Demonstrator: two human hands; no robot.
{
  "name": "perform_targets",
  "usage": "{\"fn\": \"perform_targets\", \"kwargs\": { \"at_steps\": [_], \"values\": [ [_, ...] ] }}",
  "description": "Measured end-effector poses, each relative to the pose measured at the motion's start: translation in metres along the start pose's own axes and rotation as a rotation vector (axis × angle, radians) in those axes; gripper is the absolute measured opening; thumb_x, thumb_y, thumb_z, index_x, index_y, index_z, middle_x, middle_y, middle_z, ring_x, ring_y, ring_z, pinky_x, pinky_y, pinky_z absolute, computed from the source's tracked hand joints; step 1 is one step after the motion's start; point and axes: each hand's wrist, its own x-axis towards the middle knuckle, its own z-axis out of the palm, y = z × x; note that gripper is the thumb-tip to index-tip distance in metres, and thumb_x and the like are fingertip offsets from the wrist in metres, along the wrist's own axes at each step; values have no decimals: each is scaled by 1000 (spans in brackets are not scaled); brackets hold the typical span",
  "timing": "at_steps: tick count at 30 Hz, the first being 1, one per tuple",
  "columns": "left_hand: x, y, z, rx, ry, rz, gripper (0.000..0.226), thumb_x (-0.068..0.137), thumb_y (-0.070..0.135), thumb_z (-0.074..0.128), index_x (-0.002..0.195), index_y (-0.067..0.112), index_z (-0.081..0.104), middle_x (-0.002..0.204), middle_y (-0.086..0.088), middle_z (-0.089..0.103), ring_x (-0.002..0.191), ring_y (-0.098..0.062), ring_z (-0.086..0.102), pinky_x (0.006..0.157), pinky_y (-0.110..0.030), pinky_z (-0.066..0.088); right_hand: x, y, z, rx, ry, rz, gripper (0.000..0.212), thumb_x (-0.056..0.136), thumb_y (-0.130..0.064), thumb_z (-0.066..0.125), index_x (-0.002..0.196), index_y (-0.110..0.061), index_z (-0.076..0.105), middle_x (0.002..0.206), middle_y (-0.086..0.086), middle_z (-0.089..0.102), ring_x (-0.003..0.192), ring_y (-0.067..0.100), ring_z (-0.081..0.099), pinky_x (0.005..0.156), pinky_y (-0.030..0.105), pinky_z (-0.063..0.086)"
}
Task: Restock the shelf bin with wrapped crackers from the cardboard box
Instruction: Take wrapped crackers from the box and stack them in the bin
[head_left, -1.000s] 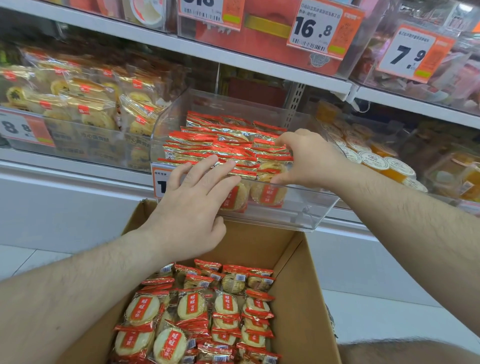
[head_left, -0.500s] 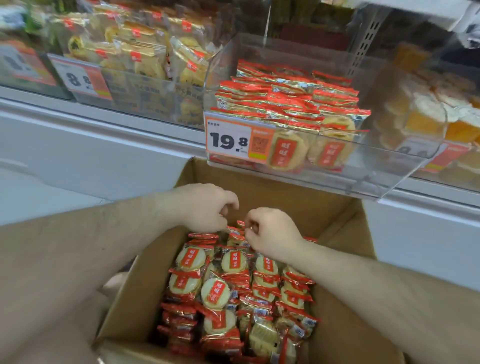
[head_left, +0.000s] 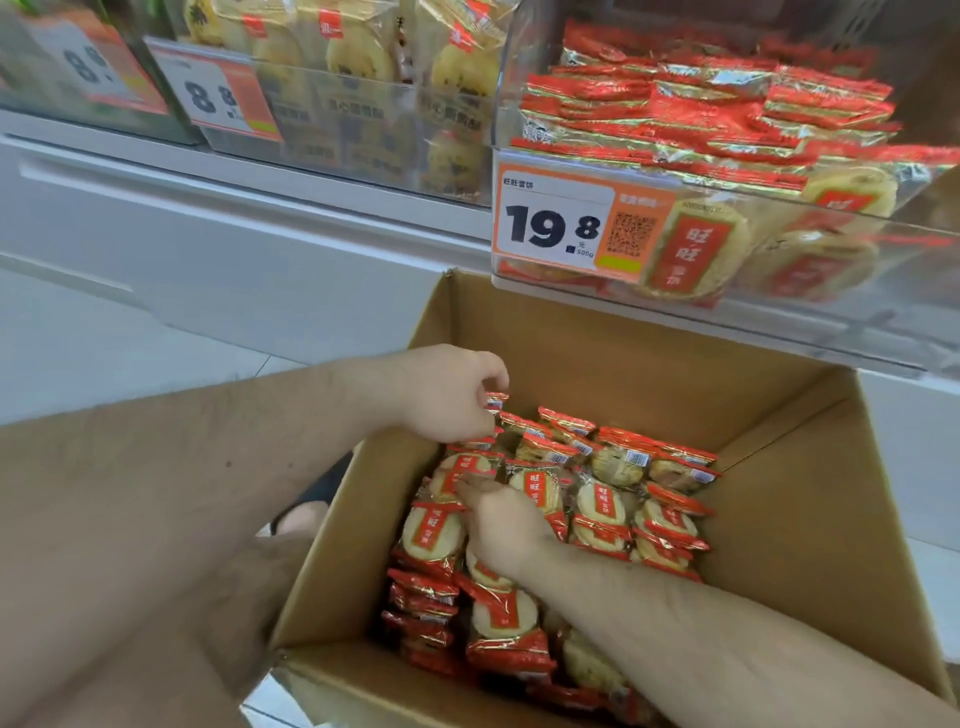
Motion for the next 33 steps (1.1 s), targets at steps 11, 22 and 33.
{"fn": "perform_targets", "kwargs": {
  "at_steps": [11,22,33],
  "values": [
    [8,10,7,-963,-43,-324,44,95,3,53,134,22,46,112,-9,61,89,-23,66,78,-37,58,-71,-17,-107,531,563,-138,58,88,-11,57,145,-19,46,148,-7,44,122,5,53,99,18,46],
    [10,0,13,-642,-7,-217,45,89,5,58,117,40,56,112,3,60,91,-18,68,77,-39,60,-47,5,-2,-126,-337,365,103,67,-66,73,146,-17,28,145,10,40,134,32,34,111,49,29],
    [-1,6,-2,-706,65,-183,20,99,37,48,112,31,62,105,-5,68,83,-16,60,68,-29,46,-86,29,-95,265,138,402,68,58,-51,76,112,-33,39,110,-9,47,104,15,52,88,33,48]
  ]
}}
